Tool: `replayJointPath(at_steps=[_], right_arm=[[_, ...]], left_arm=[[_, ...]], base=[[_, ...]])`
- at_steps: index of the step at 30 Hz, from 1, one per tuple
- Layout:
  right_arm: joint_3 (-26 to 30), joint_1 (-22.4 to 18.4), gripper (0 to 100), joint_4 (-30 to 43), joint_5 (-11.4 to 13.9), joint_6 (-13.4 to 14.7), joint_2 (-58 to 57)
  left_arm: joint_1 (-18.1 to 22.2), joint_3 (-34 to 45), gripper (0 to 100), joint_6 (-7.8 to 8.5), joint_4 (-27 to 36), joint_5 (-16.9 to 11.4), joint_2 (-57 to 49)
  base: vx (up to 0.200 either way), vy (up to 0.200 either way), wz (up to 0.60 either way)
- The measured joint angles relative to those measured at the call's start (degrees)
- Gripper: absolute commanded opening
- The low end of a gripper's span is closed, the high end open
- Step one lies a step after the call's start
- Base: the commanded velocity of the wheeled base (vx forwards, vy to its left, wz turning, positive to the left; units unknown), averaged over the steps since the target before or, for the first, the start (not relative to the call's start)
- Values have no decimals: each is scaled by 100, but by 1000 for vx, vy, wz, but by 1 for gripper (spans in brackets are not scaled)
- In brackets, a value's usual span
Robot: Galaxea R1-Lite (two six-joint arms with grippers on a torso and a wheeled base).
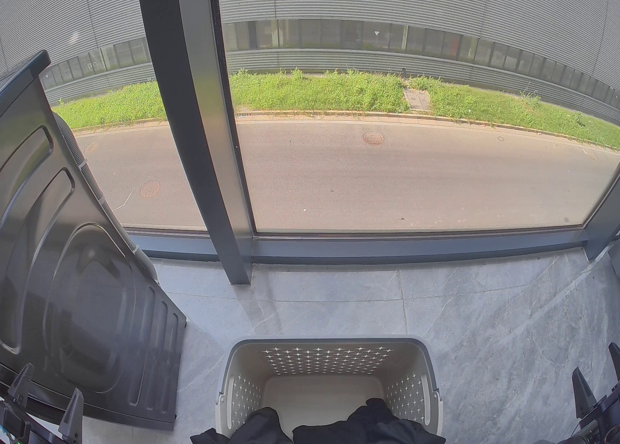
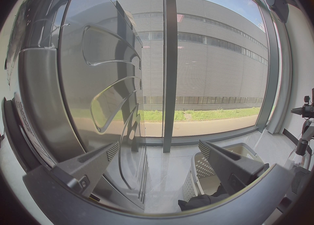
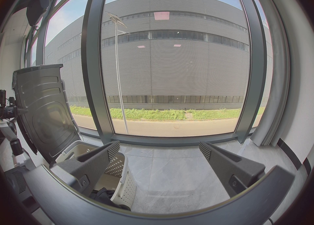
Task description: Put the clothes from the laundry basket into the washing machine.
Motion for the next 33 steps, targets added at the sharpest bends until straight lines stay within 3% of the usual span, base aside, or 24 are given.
replayJointPath(at_steps=[4,33], right_arm=[[0,0,100,0,-2,0,0],[2,-2,100,0,2,0,0]], left_arm=[[0,0,100,2,5,-2,0],[-1,0,100,0,10,-2,0]], base=[[0,0,0],[-200,0,0]])
